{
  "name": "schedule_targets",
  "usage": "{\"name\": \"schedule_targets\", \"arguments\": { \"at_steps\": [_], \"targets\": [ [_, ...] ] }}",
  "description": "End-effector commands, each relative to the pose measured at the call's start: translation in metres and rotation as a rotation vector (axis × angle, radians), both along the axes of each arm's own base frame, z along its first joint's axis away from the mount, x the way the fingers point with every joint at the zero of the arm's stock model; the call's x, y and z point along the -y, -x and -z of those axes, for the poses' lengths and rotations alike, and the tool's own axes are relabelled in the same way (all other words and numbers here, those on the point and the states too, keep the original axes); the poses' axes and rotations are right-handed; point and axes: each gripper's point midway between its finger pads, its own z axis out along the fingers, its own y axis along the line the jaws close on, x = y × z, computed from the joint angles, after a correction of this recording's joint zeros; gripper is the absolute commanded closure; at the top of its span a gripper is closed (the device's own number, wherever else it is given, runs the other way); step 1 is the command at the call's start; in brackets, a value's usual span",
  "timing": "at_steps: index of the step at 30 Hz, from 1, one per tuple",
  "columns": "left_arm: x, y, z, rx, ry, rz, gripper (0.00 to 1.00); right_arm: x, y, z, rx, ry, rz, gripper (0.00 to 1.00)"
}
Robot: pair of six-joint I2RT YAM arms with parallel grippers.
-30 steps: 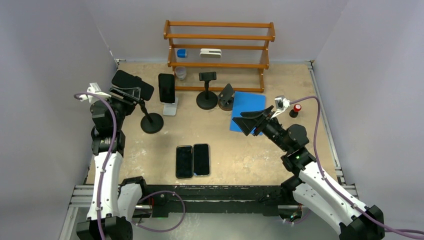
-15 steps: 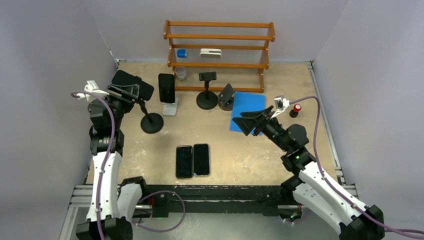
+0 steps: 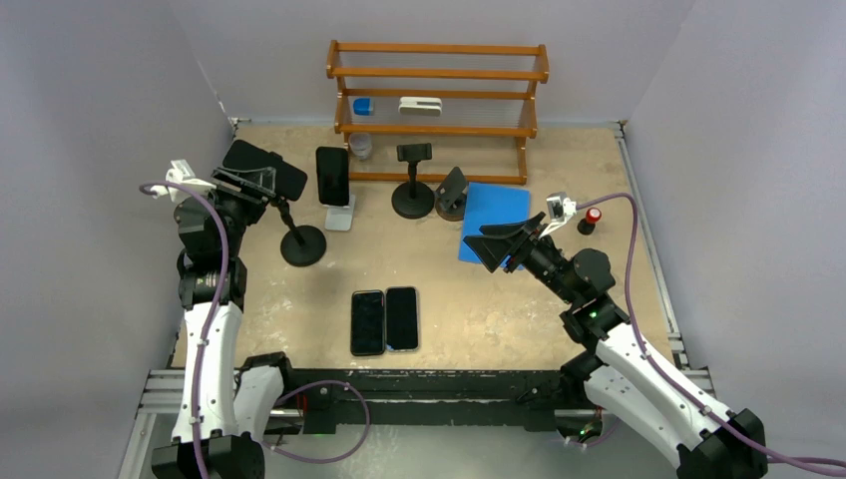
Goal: Remove the phone from the phone stand
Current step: Pick up the phone stand with the phone at the center of the board.
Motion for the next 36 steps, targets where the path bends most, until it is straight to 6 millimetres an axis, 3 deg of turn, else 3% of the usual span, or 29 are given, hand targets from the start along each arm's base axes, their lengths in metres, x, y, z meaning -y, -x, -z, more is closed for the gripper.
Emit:
{"name": "schedule_targets", "arguments": {
  "at_steps": [1,23,28,31,36],
  "targets": [
    [-0.006,0.001,-0.025,0.063,-0.038,-0.024,0.5,0.002,0.003,-0.013,0.059,-0.011,-0.001,0.31],
    [-0.005,-0.001,-0.017,0.062,-0.051,-0.011,0.77,0.002,0.002,-0.011,0.054,-0.006,0.004,0.32],
    [-0.005,-0.002,-0.016,0.063,-0.053,-0.008,0.9,0.003,0.002,-0.01,0.051,-0.005,0.006,0.32],
    [-0.002,-0.004,-0.021,0.076,-0.06,0.014,1.0,0.003,0.003,-0.01,0.053,-0.004,0.007,0.32],
    [0.006,-0.002,-0.042,0.146,-0.069,0.05,1.0,0.003,0.002,-0.01,0.051,-0.004,0.004,0.32]
  ]
}}
